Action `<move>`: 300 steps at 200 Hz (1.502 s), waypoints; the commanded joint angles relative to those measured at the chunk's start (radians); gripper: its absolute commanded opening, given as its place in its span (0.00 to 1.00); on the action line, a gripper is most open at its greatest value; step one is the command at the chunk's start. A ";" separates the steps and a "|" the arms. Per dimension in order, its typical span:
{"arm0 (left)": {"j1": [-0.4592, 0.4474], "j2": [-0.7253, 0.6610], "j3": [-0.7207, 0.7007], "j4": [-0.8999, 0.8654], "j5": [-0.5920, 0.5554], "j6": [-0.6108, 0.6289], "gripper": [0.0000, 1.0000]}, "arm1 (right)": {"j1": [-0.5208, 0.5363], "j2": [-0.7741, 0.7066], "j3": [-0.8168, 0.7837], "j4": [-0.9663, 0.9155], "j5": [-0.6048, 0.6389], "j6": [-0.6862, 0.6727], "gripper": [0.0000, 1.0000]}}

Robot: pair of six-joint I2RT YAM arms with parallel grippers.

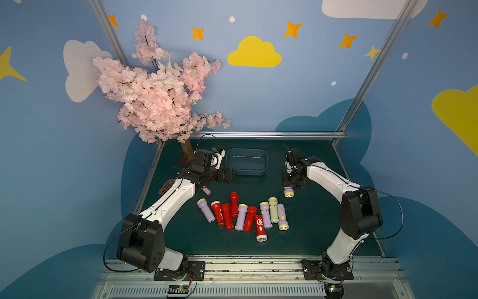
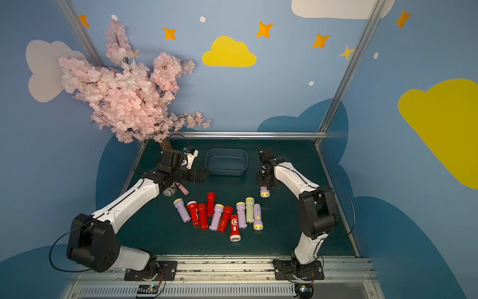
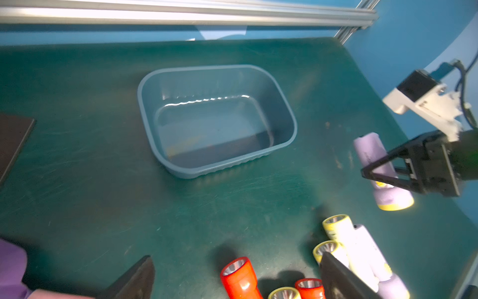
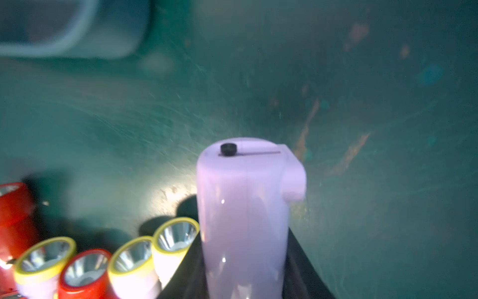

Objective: Put the flashlights into the storage boxes
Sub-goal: Pick up the flashlight from the center of the board, then place the flashlight at the storage box.

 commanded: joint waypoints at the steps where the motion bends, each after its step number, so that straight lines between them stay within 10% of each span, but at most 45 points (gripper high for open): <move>1: -0.010 0.021 0.042 -0.011 0.033 -0.010 0.99 | 0.007 0.040 0.080 -0.049 -0.003 -0.015 0.33; 300: -0.018 0.254 0.205 -0.118 0.044 0.088 0.99 | 0.037 0.558 0.848 0.035 -0.238 0.044 0.33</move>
